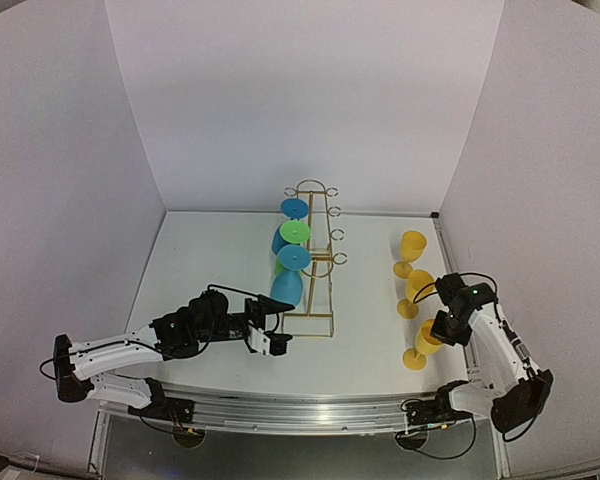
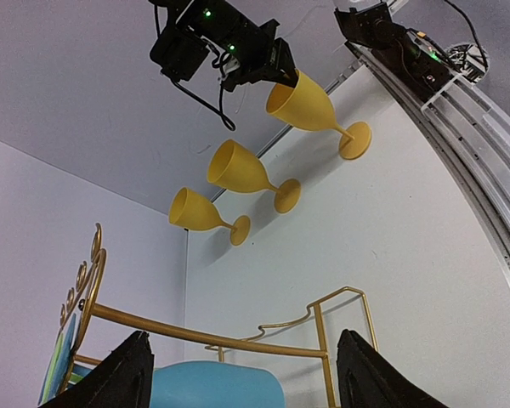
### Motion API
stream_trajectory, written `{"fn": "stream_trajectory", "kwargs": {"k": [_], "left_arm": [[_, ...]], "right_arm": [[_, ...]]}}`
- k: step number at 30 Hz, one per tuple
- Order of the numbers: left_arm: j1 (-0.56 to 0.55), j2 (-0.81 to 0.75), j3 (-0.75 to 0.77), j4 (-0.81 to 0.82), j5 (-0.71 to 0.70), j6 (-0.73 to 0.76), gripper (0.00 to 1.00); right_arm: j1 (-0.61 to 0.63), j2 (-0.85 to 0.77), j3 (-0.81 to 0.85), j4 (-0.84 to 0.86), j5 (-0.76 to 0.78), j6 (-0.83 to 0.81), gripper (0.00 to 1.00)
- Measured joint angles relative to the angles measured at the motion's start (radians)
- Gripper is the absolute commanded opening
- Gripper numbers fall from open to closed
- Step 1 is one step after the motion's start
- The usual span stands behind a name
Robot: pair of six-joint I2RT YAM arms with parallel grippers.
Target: Take the wine glass off the wine glass rack
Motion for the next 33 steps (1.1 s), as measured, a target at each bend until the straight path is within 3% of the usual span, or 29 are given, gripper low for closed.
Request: {"fn": "stream_trajectory", "kwargs": {"k": [3, 19, 22, 27, 33], "left_arm": [[0.000, 0.000, 0.000, 0.000, 0.000, 0.000, 0.74], [0.003, 0.000, -0.007, 0.003, 0.002, 0.000, 0.74], [0.005, -0.001, -0.014, 0.003, 0.002, 0.000, 0.74], [0.005, -0.021, -0.025, 0.007, 0.001, -0.010, 0.74], [0.022, -0.092, -0.046, 0.025, -0.016, -0.088, 0.71]], "right_arm": [[0.000, 0.002, 0.000, 0.000, -0.002, -0.004, 0.01], [0.000, 0.008, 0.041, -0.005, -0.043, -0.028, 0.42], [0.000, 0.018, 0.108, -0.009, -0.043, -0.038, 0.52], [0.000, 0.054, 0.271, -0.010, -0.032, -0.057, 0.79], [0.000, 0.113, 0.559, -0.008, -0.053, -0.100, 0.81]]}}
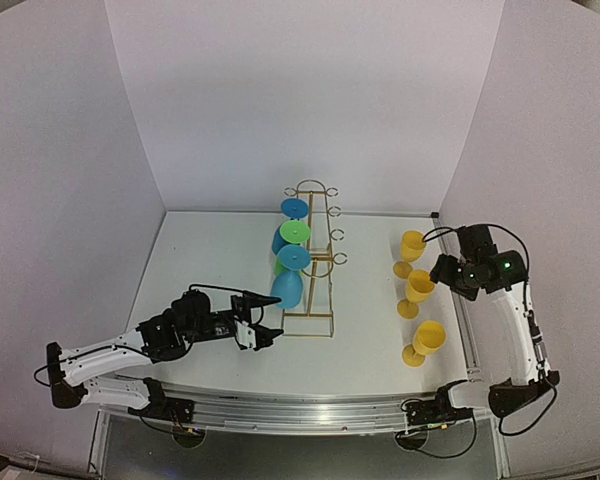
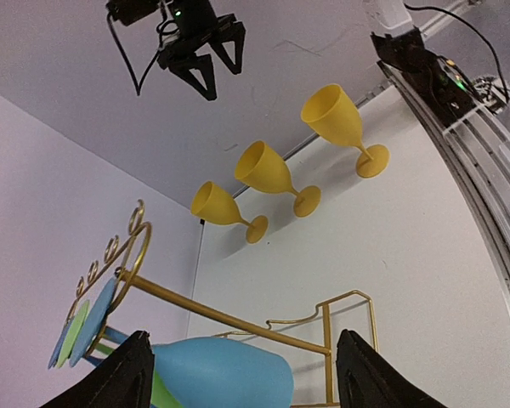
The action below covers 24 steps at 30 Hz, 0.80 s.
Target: Take the wine glass off the wine glass rack
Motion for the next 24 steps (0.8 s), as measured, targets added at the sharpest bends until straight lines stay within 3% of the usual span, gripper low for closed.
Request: {"fn": "stream_trajectory", "kwargs": {"k": [5, 10, 15, 19, 24], "left_arm": [[0.086, -0.044, 0.029, -0.040, -0.002, -0.199, 0.69], [0.249, 0.005, 0.224, -0.176, 0.017, -0.545, 0.68], [0.386, 0.116, 0.480, -0.330, 0.126, -0.900, 0.64], [0.493, 0.273, 0.658, -0.448, 0.288, -1.186, 0.67], [0.521, 0.399, 0.693, -0.487, 0.458, -1.454, 0.68]], "right_arm": [[-0.002, 0.073, 0.223, 0.003, -0.095, -0.037, 0.81], [-0.002, 0.152, 0.344, 0.007, -0.183, -0.046, 0.81], [0.002, 0.188, 0.354, 0.010, -0.236, -0.038, 0.80], [0.010, 0.191, 0.354, 0.033, -0.251, -0.020, 0.80], [0.033, 0.173, 0.283, 0.151, -0.298, -0.013, 0.80]]}}
